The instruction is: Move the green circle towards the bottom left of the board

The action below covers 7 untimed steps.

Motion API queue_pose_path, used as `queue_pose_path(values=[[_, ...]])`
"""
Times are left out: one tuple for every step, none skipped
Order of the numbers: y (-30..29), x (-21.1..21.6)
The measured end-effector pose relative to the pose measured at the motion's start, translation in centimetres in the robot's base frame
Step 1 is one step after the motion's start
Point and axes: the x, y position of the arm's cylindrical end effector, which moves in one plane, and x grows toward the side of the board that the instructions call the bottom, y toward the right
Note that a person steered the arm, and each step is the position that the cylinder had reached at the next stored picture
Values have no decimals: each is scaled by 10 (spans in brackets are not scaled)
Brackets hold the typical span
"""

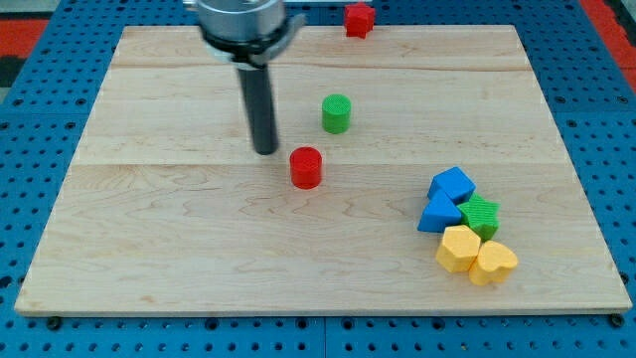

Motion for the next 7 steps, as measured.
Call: queue_pose_path(values=[[66, 42], [91, 87], [96, 76], [56, 12], [105, -21], [105, -57], [30, -76]])
